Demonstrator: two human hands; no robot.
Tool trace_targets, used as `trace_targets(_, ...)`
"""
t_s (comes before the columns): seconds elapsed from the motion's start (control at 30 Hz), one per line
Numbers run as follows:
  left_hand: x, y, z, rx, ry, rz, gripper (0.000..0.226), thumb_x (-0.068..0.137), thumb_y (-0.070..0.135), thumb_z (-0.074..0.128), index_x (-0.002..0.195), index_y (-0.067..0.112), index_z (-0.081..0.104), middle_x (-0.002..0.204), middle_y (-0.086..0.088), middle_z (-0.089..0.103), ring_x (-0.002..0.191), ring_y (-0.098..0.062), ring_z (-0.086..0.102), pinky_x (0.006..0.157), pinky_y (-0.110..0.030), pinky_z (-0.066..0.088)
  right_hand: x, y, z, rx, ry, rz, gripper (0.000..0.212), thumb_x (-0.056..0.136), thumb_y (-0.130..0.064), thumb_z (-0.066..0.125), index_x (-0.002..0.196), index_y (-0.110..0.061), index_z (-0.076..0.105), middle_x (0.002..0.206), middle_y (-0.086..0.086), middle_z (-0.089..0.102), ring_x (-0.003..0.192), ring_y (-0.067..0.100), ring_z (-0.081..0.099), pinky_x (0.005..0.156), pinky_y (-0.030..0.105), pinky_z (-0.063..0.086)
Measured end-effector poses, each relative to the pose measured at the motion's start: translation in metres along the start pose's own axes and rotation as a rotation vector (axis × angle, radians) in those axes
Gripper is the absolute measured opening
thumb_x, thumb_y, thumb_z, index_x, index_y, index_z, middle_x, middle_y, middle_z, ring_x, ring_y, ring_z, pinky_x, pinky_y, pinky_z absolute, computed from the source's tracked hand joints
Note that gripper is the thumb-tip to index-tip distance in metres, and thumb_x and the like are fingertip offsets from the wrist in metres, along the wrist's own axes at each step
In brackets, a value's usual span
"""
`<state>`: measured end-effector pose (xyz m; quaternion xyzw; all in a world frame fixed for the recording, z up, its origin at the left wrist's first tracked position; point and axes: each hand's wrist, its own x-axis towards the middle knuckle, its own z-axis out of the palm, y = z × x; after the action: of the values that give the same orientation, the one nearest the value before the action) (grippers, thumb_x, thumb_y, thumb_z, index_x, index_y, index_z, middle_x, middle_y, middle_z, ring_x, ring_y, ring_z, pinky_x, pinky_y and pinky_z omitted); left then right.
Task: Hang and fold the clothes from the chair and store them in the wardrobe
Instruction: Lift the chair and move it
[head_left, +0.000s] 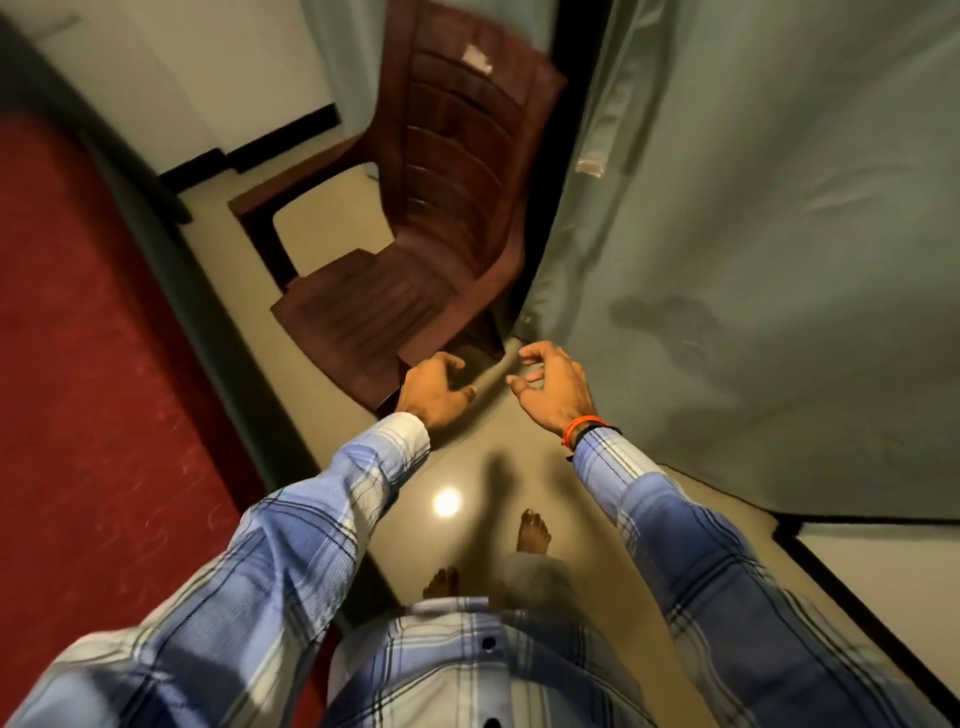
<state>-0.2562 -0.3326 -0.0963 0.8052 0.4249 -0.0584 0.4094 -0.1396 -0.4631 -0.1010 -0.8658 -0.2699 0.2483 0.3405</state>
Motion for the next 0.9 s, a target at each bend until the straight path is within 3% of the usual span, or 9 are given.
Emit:
trace_targets(0.13,0.019,-0.010,0.001,-0.048,0.051,-0.127,0.043,0.084,0.030,0.074,0.122,0.016,0.059,0.119,-0.004,0.064,0.111,-0.022,0.060,0.098,-0.035,0.049,0.042,0.001,0.016,-0.005,-0.115,-0.010,0.038,0.084,-0.020,0.071,0.119,-0.013,0.058,0.114,0.002,0.063,0.086,0.016,0.062,0.086,0.029,0.051)
trace_targets(0.3,0.050,-0.034,0.009,-0.150,0.089,-0.240,0.041,0.084,0.027,0.074,0.120,0.016,0.058,0.119,-0.006,0.064,0.110,-0.024,0.061,0.098,-0.039,0.050,0.086,0.007,0.045,-0.031,-0.211,0.016,0.037,0.084,-0.020,0.072,0.118,-0.013,0.058,0.110,0.001,0.063,0.068,0.004,0.054,0.081,0.021,0.046)
trace_targets(0.4,0.075,-0.051,0.016,-0.221,0.137,-0.281,0.033,0.086,0.022,0.072,0.116,0.016,0.059,0.114,-0.004,0.066,0.106,-0.021,0.062,0.098,-0.039,0.051,0.115,0.016,0.069,-0.048,-0.241,0.058,0.039,0.085,-0.023,0.072,0.119,-0.013,0.056,0.105,-0.001,0.060,0.066,0.005,0.053,0.086,0.026,0.049)
trace_targets(0.53,0.122,-0.080,0.024,-0.238,0.253,-0.258,0.030,0.086,0.022,0.070,0.114,0.018,0.061,0.114,-0.002,0.065,0.106,-0.019,0.061,0.099,-0.039,0.050,0.157,0.028,0.105,0.009,-0.216,0.186,0.052,0.087,-0.034,0.070,0.128,-0.010,0.049,0.114,0.006,0.063,0.108,0.023,0.058,0.095,0.028,0.042)
trace_targets(0.63,0.156,-0.092,0.024,-0.138,0.327,-0.233,0.039,0.087,0.029,0.069,0.122,0.018,0.057,0.128,-0.007,0.055,0.116,-0.024,0.054,0.104,-0.035,0.043,0.185,0.032,0.133,0.065,-0.180,0.280,0.071,0.087,-0.044,0.067,0.138,-0.003,0.039,0.124,0.012,0.061,0.121,0.028,0.052,0.099,0.029,0.039)
trace_targets(0.77,0.188,-0.102,0.026,-0.142,0.163,-0.157,0.039,0.093,0.036,0.061,0.127,0.017,0.056,0.128,-0.007,0.060,0.119,-0.025,0.055,0.104,-0.033,0.043,0.218,0.027,0.164,0.318,-0.054,0.431,0.097,0.071,-0.059,0.074,0.137,0.000,0.034,0.135,0.014,0.051,0.120,0.033,0.054,0.101,0.041,0.048)
trace_targets(0.83,0.198,-0.109,0.029,-0.134,0.053,-0.116,0.034,0.098,0.040,0.052,0.126,0.023,0.059,0.124,-0.004,0.064,0.119,-0.026,0.055,0.104,-0.034,0.042,0.230,0.024,0.175,0.404,-0.019,0.494,0.104,0.071,-0.056,0.078,0.140,0.004,0.029,0.141,0.015,0.045,0.123,0.031,0.052,0.104,0.030,0.042)
trace_targets(0.9,0.204,-0.115,0.029,-0.125,0.003,-0.080,0.033,0.099,0.043,0.045,0.124,0.029,0.060,0.122,-0.002,0.066,0.118,-0.027,0.055,0.104,-0.039,0.042,0.237,0.020,0.183,0.418,0.020,0.522,0.099,0.072,-0.049,0.080,0.139,0.004,0.030,0.139,0.015,0.047,0.119,0.028,0.054,0.092,0.020,0.038)
